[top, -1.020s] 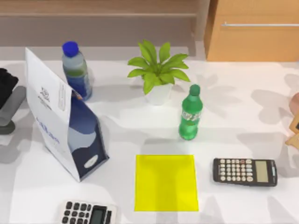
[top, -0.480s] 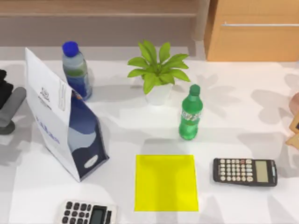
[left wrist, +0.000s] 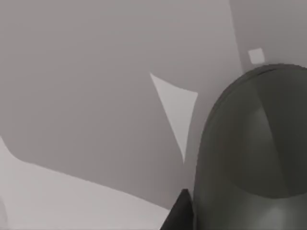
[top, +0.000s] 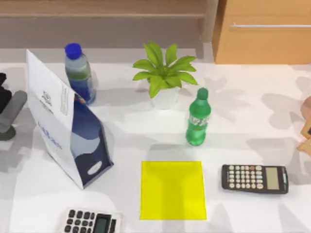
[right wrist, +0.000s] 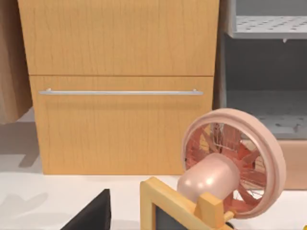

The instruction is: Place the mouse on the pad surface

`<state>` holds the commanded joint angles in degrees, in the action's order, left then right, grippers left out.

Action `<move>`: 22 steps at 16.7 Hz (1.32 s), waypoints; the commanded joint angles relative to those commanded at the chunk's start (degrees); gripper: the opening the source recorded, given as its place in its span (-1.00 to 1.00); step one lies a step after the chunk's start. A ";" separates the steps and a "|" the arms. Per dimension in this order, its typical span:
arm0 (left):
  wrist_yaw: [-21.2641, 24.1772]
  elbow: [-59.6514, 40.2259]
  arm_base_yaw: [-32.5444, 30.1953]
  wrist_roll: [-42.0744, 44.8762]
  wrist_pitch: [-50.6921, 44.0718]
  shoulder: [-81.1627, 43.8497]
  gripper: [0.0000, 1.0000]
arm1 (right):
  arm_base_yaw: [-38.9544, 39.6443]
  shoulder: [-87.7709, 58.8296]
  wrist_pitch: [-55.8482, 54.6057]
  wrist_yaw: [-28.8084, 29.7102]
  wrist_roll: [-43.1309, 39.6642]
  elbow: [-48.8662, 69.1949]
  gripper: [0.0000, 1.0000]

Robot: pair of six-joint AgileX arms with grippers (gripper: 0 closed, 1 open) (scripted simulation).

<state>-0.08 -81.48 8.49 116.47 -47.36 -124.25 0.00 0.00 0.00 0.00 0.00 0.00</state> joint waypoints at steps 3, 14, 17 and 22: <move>0.00 0.00 0.00 0.00 0.00 0.00 -1.00 | 0.00 0.00 0.00 0.00 0.00 0.00 1.00; -0.85 -11.77 -0.37 -0.89 -19.45 7.17 -1.00 | 0.00 0.00 0.00 0.00 0.00 0.00 1.00; -0.89 -14.51 -0.25 -1.24 -22.57 8.69 -1.00 | 0.00 0.00 0.00 0.00 0.00 0.00 1.00; -0.47 -15.02 -0.37 -0.93 -22.27 8.81 -1.00 | 0.00 0.00 0.00 0.00 0.00 0.00 1.00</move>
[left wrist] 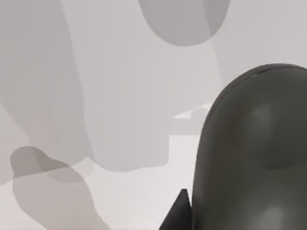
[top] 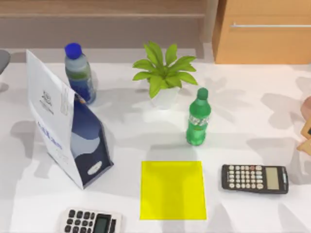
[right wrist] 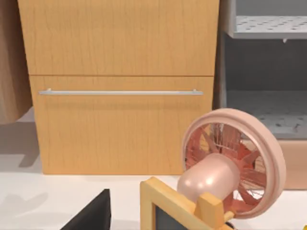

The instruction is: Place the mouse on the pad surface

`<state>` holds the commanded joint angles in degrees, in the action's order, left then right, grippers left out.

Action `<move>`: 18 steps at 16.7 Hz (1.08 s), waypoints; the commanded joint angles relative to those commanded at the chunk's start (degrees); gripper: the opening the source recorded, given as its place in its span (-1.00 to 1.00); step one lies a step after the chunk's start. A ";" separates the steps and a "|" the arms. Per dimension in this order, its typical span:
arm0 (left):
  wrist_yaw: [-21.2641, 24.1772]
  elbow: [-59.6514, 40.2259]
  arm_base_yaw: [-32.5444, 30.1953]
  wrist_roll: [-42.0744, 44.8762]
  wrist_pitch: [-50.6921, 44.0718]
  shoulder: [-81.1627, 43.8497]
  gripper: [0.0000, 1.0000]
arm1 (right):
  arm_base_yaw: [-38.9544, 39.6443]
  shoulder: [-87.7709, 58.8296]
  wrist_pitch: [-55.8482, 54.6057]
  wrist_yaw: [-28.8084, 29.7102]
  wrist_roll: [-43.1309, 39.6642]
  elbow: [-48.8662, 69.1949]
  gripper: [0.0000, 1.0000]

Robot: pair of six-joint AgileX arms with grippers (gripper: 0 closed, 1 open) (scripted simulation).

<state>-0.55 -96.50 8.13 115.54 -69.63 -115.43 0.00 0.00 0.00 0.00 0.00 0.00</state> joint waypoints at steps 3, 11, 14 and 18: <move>2.89 -5.37 -1.87 1.76 0.79 2.30 -1.00 | 0.00 0.00 0.00 0.00 0.00 0.00 1.00; 11.84 -19.16 -19.54 10.00 0.91 8.68 -1.00 | 0.00 0.00 0.00 0.00 0.00 0.00 1.00; 12.86 -17.09 -30.66 12.02 0.94 7.66 -1.00 | 0.00 0.00 0.00 0.00 0.00 0.00 1.00; 9.95 -8.47 -45.76 13.81 2.31 3.26 -1.00 | 0.00 0.00 0.00 0.00 0.00 0.00 1.00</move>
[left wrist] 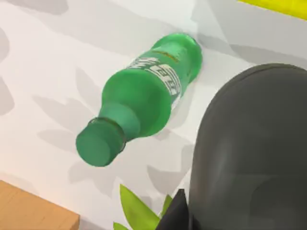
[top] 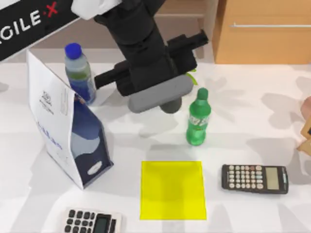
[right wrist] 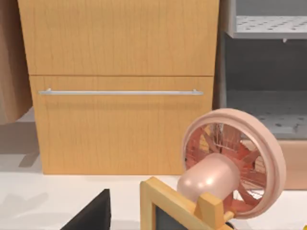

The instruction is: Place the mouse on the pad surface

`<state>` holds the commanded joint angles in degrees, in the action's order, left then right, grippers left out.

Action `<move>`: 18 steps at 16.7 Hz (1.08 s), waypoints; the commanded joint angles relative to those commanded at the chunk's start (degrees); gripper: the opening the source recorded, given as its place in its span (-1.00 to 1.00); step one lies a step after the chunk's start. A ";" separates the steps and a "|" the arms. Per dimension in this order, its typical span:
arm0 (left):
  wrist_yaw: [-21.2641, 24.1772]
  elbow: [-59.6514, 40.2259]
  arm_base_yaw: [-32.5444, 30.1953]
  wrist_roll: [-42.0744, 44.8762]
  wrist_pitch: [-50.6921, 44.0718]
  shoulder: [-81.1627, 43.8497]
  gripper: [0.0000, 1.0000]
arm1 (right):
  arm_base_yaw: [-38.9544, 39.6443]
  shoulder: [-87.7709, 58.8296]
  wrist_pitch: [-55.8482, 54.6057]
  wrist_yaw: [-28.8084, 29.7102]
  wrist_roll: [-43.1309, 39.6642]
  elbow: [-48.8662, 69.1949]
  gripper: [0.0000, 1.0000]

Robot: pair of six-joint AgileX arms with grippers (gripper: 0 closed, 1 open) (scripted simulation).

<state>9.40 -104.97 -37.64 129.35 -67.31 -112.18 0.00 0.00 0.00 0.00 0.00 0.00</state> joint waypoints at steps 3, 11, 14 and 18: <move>-5.17 7.77 -8.25 0.75 1.69 -2.68 -1.00 | 0.00 0.00 0.00 0.00 0.00 0.00 1.00; -10.89 14.10 -14.02 1.42 3.24 -4.50 -1.00 | 0.00 0.00 0.00 0.00 0.00 0.00 1.00; -10.75 14.12 -13.80 1.50 3.30 -4.38 -1.00 | 0.00 0.00 0.00 0.00 0.00 0.00 1.00; -10.66 15.10 -13.85 1.56 4.81 -4.83 -1.00 | 0.00 0.00 0.00 0.00 0.00 0.00 1.00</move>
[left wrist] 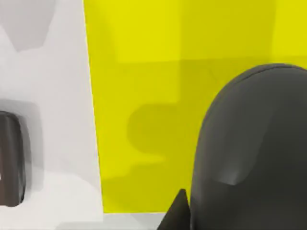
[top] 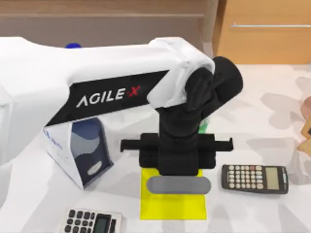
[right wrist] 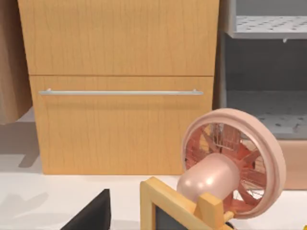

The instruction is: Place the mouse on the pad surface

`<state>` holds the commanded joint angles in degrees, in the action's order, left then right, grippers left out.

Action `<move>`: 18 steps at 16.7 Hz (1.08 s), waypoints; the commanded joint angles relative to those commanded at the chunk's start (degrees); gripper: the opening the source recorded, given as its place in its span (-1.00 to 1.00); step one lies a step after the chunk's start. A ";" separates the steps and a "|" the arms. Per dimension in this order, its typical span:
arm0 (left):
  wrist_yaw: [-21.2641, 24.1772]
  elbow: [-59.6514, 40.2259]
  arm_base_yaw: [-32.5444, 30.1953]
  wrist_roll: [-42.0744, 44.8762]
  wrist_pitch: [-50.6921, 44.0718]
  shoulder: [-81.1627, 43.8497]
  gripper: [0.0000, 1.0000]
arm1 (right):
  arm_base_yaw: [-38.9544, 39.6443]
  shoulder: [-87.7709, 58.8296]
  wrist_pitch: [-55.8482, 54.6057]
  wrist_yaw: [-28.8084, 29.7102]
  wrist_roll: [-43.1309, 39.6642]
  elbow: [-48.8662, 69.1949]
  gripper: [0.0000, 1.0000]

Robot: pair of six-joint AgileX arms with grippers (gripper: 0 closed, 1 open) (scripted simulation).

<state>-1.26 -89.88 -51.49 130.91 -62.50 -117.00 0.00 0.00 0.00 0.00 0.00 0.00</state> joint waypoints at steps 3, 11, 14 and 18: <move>-0.01 1.25 -0.04 0.02 1.40 -0.70 -1.00 | 0.00 0.00 0.00 0.00 0.00 0.00 1.00; -0.06 3.44 -0.08 0.15 5.70 -1.04 -1.00 | 0.00 0.00 0.00 0.00 0.00 0.00 1.00; -0.16 4.33 -0.05 0.16 7.08 -1.58 -1.00 | 0.00 0.00 0.00 0.00 0.00 0.00 1.00; -0.21 5.30 0.00 0.08 7.60 -2.55 -1.00 | 0.00 0.00 0.00 0.00 0.00 0.00 1.00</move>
<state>-1.47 -84.58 -51.49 130.98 -54.90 -119.55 0.00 0.00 0.00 0.00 0.00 0.00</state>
